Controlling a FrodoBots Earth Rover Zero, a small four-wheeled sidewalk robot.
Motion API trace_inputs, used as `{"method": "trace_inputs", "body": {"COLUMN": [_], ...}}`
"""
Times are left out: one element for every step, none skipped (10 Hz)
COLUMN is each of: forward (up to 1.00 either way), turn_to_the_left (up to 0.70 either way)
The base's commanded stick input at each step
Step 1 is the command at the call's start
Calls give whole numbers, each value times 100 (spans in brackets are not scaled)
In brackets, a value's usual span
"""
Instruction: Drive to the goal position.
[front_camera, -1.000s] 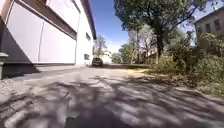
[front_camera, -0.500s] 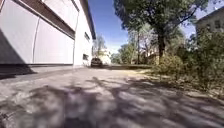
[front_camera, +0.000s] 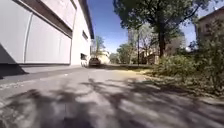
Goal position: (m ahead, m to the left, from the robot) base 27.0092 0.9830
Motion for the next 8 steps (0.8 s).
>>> {"method": "trace_inputs", "body": {"forward": [100,100,100,100,100,100,100,100], "turn_to_the_left": [0,0,0,0,0,0,0,0]}}
